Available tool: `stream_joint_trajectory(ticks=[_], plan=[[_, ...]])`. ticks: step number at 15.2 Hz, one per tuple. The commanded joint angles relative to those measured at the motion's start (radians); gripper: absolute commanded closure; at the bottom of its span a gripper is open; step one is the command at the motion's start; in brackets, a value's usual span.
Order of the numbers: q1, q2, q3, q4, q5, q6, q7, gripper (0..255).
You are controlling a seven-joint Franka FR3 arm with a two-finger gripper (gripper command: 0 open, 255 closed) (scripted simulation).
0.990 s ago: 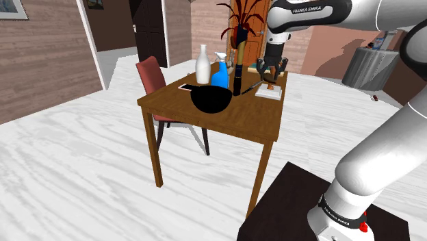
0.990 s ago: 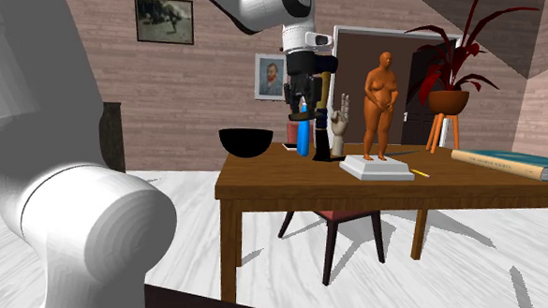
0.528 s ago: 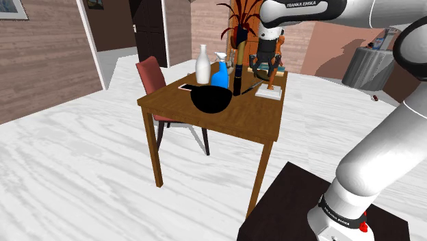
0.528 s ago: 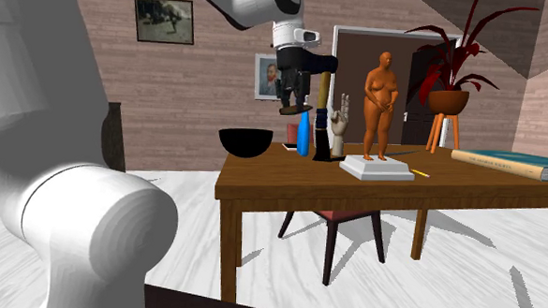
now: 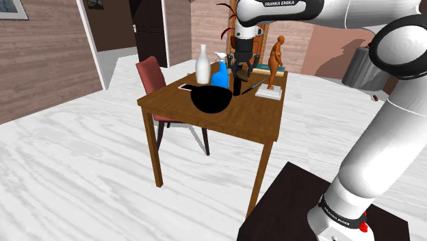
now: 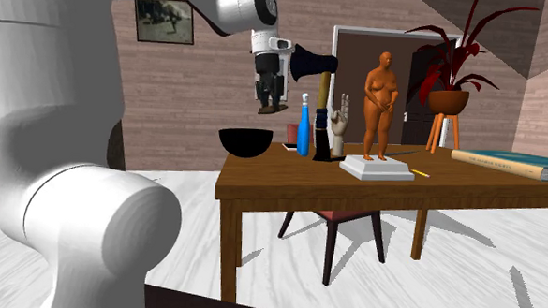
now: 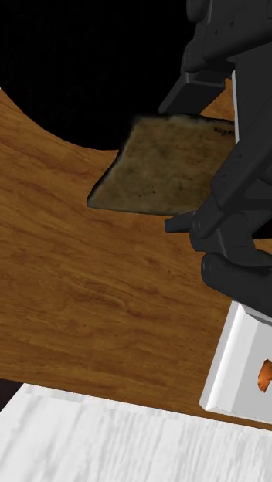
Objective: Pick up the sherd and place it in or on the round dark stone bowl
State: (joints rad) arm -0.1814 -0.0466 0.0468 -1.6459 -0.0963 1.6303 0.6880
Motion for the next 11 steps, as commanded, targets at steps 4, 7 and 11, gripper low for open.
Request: stream_joint_trajectory(ticks=[4,7,11], plan=[[0.053,0.126,0.054,0.164,-0.012,-0.049,0.104,255],[0.090,0.215,0.081,0.284,-0.027,-0.086,0.162,255],[0.126,0.294,0.098,0.365,-0.042,-0.096,0.211,255]])
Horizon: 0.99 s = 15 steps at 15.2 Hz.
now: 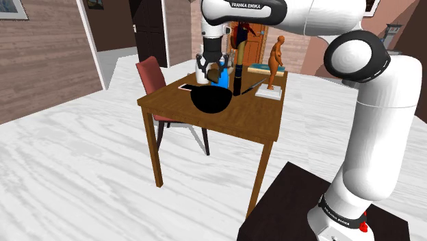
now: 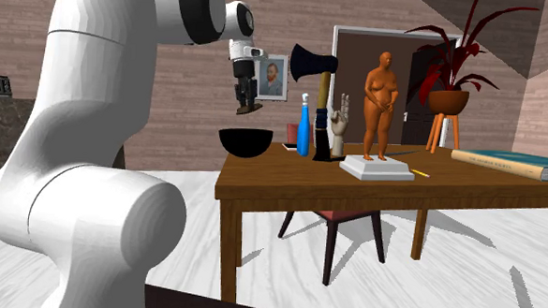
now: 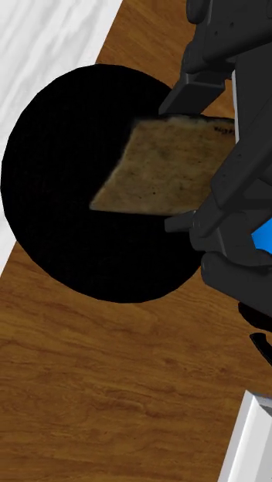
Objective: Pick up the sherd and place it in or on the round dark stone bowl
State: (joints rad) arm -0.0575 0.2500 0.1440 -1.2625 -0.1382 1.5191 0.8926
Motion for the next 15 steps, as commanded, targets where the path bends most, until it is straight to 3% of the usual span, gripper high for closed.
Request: stream_joint_trajectory(ticks=[1,11,15], plan=[[0.001,-0.008,0.001,-0.040,0.001,0.032,0.008,255],[-0.007,-0.042,0.000,-0.222,0.005,0.180,0.019,255],[-0.007,-0.043,-0.001,-0.236,0.005,0.193,0.020,255]])
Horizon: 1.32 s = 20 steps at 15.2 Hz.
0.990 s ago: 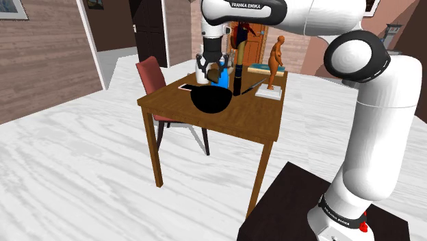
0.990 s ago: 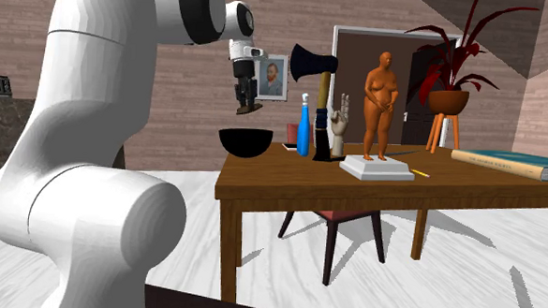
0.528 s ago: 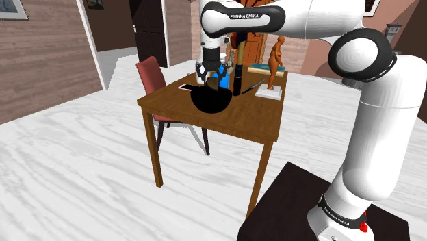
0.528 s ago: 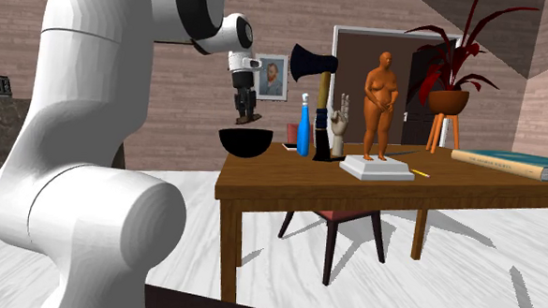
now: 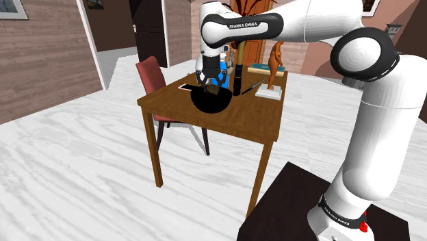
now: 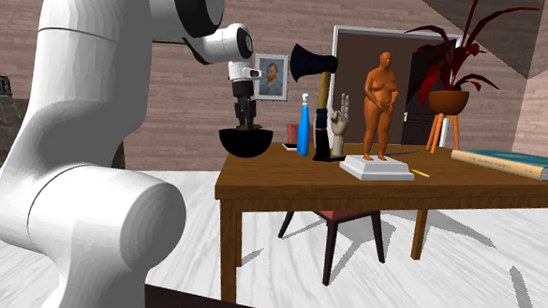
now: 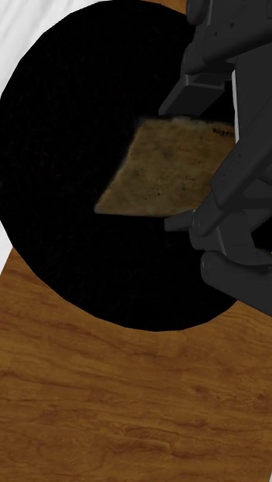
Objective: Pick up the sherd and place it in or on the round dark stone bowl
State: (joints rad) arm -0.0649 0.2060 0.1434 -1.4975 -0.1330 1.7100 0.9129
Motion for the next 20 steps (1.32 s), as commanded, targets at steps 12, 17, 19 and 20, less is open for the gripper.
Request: stream_joint_trajectory(ticks=[12,17,19,20], plan=[[0.003,0.005,0.001,0.038,0.000,-0.033,-0.001,0],[0.012,0.026,0.005,0.162,-0.004,-0.136,-0.002,0],[0.012,0.026,0.005,0.162,-0.004,-0.136,-0.002,0],[0.012,0.026,0.005,0.162,-0.004,-0.136,-0.002,0]])
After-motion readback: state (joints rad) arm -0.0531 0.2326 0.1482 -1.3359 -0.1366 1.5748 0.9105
